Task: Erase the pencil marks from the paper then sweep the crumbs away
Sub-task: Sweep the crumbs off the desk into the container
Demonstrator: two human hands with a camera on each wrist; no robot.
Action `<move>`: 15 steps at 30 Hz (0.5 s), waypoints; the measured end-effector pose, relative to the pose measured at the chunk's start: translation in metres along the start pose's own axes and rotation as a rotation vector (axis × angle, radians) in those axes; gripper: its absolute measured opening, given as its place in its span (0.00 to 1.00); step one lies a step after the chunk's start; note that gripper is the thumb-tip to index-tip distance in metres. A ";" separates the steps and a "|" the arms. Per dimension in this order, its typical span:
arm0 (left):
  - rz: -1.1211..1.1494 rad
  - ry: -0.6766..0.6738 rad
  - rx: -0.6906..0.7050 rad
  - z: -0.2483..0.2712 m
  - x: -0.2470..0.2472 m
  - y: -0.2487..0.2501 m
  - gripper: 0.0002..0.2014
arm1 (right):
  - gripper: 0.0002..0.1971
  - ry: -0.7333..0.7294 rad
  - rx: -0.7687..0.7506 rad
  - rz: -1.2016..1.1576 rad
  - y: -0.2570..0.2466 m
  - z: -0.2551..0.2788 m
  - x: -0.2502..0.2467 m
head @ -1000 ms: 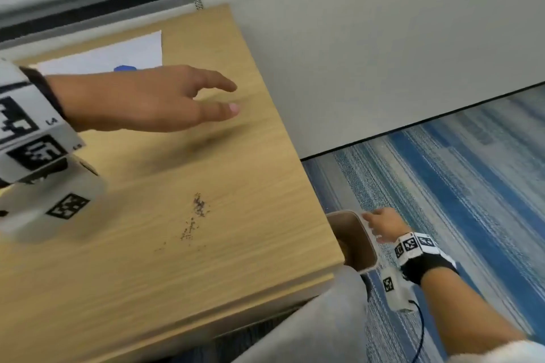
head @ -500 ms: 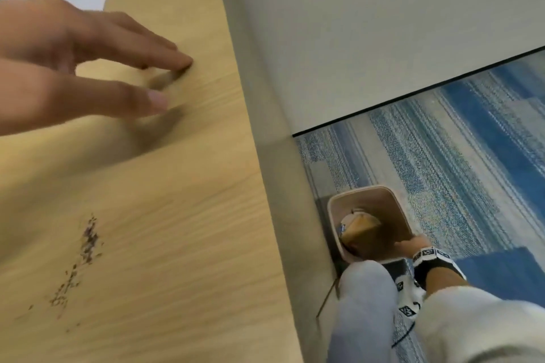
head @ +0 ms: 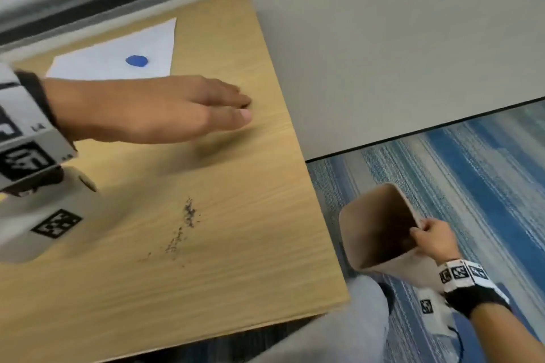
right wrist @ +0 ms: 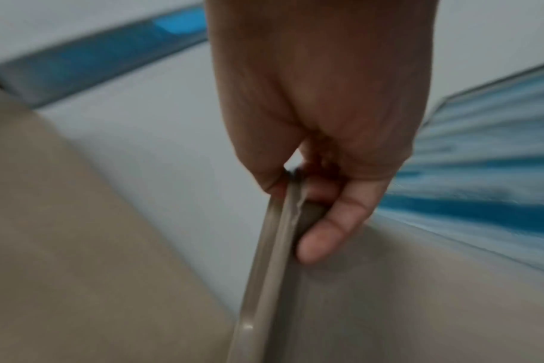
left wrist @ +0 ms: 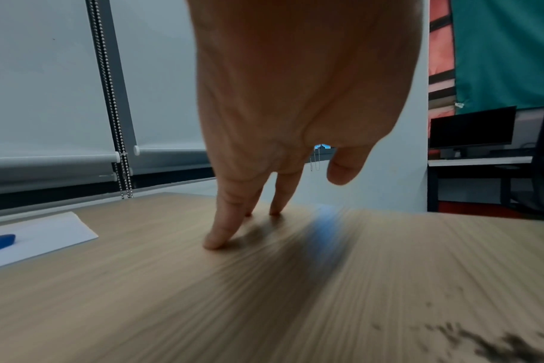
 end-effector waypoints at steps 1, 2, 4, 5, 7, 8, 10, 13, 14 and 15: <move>0.034 -0.026 -0.016 0.008 0.000 -0.001 0.40 | 0.07 0.057 -0.032 -0.007 -0.016 0.012 -0.026; 0.050 -0.019 -0.021 0.015 -0.002 -0.007 0.44 | 0.08 0.108 -0.075 -0.009 -0.031 0.021 -0.049; 0.114 0.014 -0.071 0.036 -0.006 -0.016 0.44 | 0.09 0.176 -0.140 -0.008 -0.062 0.045 -0.093; 0.123 0.031 -0.070 0.048 -0.006 -0.022 0.43 | 0.09 0.209 -0.162 -0.020 -0.076 0.057 -0.114; 0.153 0.029 -0.117 0.069 0.000 -0.041 0.45 | 0.09 0.269 -0.223 -0.042 -0.104 0.082 -0.152; 0.163 0.016 -0.146 0.079 0.004 -0.052 0.46 | 0.09 0.293 -0.251 -0.064 -0.117 0.095 -0.167; 0.171 -0.020 -0.197 0.096 0.017 -0.071 0.49 | 0.07 0.335 -0.307 -0.090 -0.144 0.125 -0.192; 0.166 -0.044 -0.216 0.116 0.032 -0.085 0.52 | 0.11 0.351 -0.412 -0.119 -0.174 0.157 -0.214; 0.153 -0.052 -0.213 0.122 0.036 -0.085 0.51 | 0.16 0.340 -0.444 -0.139 -0.181 0.165 -0.220; 0.136 -0.061 -0.210 0.128 0.040 -0.084 0.51 | 0.20 0.336 -0.459 -0.136 -0.186 0.171 -0.226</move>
Point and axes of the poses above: each hand's wrist, its own z-axis away from the middle knuckle, its own x-axis out of the palm, y = z × x, the point moved 10 cm from there along -z, towards the middle knuckle, and after that the axes turned 4 degrees about y, right-handed, at the moved point
